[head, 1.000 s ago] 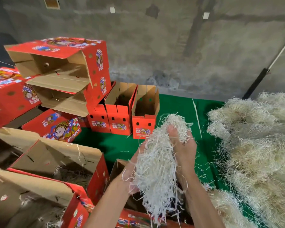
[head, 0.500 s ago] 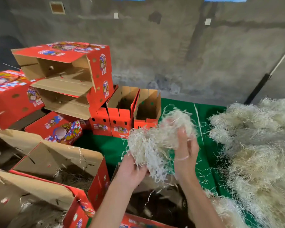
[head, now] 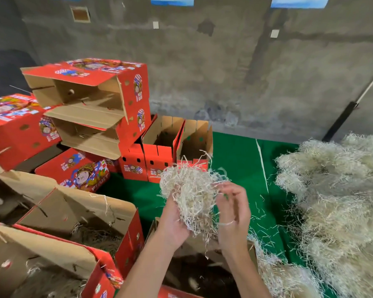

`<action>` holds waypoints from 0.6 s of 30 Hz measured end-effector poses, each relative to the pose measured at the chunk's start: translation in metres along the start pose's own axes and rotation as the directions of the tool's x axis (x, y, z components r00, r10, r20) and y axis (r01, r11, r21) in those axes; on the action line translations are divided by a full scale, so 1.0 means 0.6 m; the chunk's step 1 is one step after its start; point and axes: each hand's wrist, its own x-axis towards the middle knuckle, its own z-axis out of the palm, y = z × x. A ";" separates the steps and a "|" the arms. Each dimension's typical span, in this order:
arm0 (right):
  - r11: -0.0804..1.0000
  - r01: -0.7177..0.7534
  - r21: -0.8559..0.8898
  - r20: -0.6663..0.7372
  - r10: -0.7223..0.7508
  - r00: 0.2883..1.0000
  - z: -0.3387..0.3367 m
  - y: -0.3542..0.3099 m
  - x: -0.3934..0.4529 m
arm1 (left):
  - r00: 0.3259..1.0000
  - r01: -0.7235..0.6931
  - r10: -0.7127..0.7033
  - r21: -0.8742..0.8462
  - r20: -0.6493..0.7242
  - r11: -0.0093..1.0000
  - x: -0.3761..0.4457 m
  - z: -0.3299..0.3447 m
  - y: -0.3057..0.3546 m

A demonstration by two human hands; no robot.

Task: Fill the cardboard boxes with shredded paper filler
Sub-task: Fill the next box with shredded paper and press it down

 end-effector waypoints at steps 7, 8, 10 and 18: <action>0.913 -0.401 0.075 0.200 0.380 0.903 -0.008 -0.031 0.035 | 0.998 -0.047 0.054 0.346 -0.011 0.937 0.014 -0.004 -0.005; 0.901 -0.420 0.110 0.238 0.387 0.891 -0.008 -0.029 0.040 | 0.999 -0.040 0.048 0.367 -0.012 0.929 0.015 -0.003 -0.006; 0.921 -0.386 0.058 0.183 0.370 0.911 -0.004 -0.026 0.042 | 0.997 -0.057 0.074 0.353 -0.035 0.934 0.016 -0.002 -0.004; 0.972 -0.222 0.078 0.044 0.219 0.975 0.021 -0.029 0.005 | 0.766 -0.505 0.638 0.535 -0.084 0.677 -0.011 0.049 -0.039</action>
